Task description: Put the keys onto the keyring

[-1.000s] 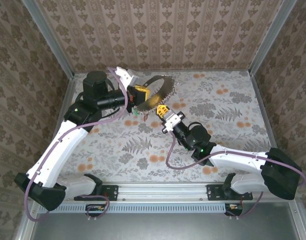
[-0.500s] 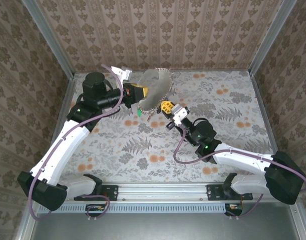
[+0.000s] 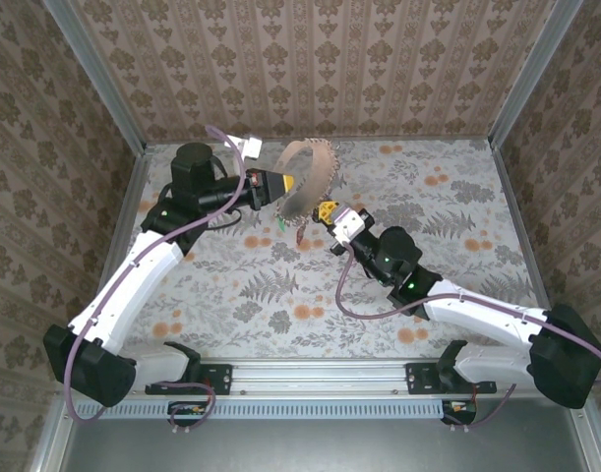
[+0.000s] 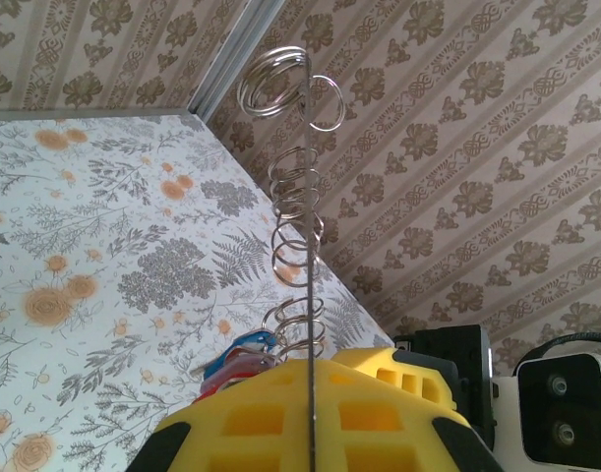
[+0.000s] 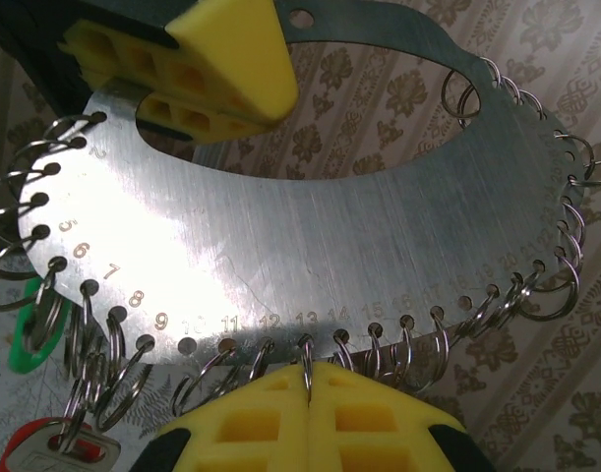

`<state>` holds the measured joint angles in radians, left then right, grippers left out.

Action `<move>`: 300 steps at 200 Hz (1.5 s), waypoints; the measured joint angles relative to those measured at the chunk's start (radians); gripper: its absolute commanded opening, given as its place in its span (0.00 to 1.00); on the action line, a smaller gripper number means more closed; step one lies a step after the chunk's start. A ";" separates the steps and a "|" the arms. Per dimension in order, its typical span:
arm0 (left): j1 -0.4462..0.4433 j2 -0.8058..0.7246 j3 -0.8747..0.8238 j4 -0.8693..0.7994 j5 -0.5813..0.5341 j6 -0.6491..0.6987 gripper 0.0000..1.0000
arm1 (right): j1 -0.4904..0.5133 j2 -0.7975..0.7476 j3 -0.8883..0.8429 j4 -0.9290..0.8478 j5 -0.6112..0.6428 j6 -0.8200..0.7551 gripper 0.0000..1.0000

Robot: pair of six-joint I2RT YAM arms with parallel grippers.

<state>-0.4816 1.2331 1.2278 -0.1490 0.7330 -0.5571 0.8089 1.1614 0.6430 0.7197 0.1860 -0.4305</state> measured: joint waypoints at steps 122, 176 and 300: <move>0.006 0.004 -0.023 0.023 -0.024 -0.078 0.22 | -0.055 -0.049 -0.001 -0.019 -0.097 0.090 0.00; 0.012 0.030 -0.024 0.023 -0.026 -0.103 0.09 | -0.082 -0.063 -0.015 -0.016 -0.136 0.139 0.00; 0.027 0.033 -0.087 0.102 0.031 -0.174 0.10 | -0.130 -0.063 -0.029 -0.068 -0.196 0.229 0.00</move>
<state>-0.4541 1.2659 1.1408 -0.0471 0.7635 -0.7307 0.6788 1.0985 0.6140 0.6514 -0.0101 -0.2012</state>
